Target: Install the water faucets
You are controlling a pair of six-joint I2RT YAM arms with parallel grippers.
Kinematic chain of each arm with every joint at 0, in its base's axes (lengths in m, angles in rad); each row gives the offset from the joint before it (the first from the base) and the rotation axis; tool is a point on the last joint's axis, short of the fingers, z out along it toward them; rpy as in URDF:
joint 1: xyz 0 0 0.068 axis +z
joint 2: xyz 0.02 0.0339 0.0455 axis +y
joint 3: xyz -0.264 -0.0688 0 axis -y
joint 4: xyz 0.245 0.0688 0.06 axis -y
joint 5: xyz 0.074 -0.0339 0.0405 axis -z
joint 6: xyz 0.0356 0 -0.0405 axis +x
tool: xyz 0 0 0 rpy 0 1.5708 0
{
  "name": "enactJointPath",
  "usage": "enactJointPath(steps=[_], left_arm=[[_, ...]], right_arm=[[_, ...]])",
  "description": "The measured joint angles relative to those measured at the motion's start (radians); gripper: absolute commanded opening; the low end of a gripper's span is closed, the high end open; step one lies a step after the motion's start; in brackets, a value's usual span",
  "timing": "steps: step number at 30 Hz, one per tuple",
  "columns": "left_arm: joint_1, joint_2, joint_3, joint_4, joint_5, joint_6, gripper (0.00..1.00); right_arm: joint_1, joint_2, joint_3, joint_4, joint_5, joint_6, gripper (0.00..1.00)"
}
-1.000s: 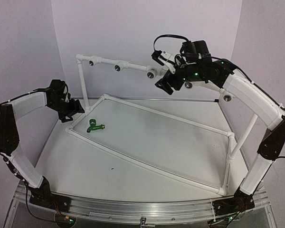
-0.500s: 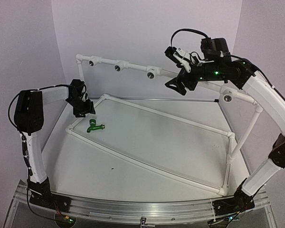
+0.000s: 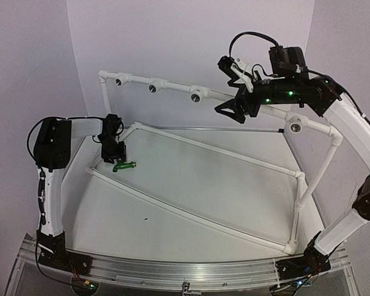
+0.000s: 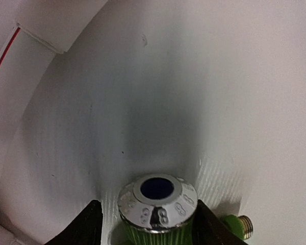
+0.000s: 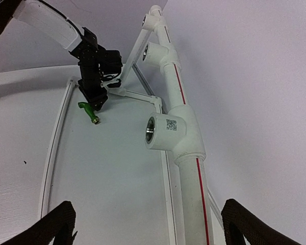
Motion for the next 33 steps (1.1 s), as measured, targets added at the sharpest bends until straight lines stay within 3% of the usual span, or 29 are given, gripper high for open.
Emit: enactJointPath(steps=[9, 12, 16, 27, 33], left_arm=[[0.000, 0.029, 0.048, -0.031, -0.025, -0.043, 0.09], [0.000, 0.015, 0.048, -0.060, -0.025, -0.062, 0.00], [0.000, -0.081, 0.006, -0.098, 0.001, -0.108, 0.00], [-0.113, -0.619, -0.058, -0.241, 0.125, -0.301, 0.00], [-0.166, -0.833, -0.195, -0.262, 0.143, -0.380, 0.00]], right_arm=[[0.081, 0.019, 0.001, -0.001, 0.013, -0.019, 0.92], [0.124, 0.034, 0.001, -0.001, 0.029, -0.038, 0.91], [0.181, 0.044, 0.001, -0.001, 0.051, -0.067, 0.86], [0.317, 0.051, -0.010, 0.009, 0.019, -0.081, 0.71], [0.405, 0.114, -0.004, 0.024, 0.001, -0.068, 0.68]])
